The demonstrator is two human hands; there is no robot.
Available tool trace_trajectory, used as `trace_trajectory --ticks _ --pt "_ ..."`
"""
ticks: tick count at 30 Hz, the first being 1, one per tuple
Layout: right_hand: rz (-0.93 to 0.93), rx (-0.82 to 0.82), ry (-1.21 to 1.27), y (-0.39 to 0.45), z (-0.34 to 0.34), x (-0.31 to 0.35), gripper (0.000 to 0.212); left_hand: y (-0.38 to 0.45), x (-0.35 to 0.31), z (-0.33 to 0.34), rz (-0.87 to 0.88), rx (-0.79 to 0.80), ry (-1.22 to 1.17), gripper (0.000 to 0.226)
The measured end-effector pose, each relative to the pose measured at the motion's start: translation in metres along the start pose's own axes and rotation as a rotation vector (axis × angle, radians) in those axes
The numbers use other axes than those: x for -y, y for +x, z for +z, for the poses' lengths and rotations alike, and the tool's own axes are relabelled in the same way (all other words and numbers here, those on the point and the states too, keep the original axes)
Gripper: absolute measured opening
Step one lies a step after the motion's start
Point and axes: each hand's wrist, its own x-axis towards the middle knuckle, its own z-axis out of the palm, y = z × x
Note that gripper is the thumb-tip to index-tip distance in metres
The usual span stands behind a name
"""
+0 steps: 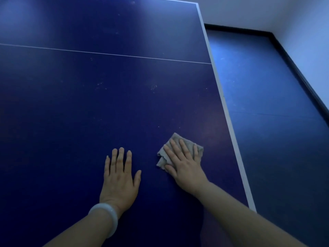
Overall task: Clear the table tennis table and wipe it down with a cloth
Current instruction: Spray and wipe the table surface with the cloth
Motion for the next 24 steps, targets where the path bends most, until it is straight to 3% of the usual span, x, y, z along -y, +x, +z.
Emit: trace_trajectory --ticks 2,5,7,10,13,15,16,21,24 --pt "0.098 -0.010 0.013 0.005 -0.008 -0.035 0.060 0.001 0.001 0.001 -0.004 -0.006 -0.004 0.077" --pt "0.560 -0.008 0.096 -0.003 -0.018 -0.087 0.059 0.001 0.001 0.003 0.000 -0.014 -0.013 0.072" --pt "0.690 -0.005 0.118 -0.013 -0.017 -0.085 0.061 0.001 0.001 0.003 0.000 -0.011 -0.023 0.073" --pt "0.592 -0.057 0.124 -0.030 -0.002 -0.027 0.061 0.001 0.001 0.003 -0.003 -0.013 0.014 0.075" --pt "0.242 -0.083 0.055 -0.065 0.014 0.038 0.063 0.000 0.001 0.002 0.001 -0.014 0.017 0.077" --pt "0.059 -0.087 0.039 -0.089 0.021 0.045 0.064 0.000 0.001 0.002 0.004 -0.015 0.009 0.076" --pt "0.053 -0.081 0.036 -0.098 0.021 0.035 0.064 0.000 0.002 0.002 0.003 -0.013 0.011 0.075" --pt "0.523 -0.094 0.042 -0.105 0.007 -0.034 0.068 -0.001 0.002 -0.001 0.012 0.013 0.013 0.077" --pt "0.679 -0.115 0.065 -0.079 0.002 -0.037 0.076 0.006 0.002 -0.007 0.008 0.010 -0.062 0.076"
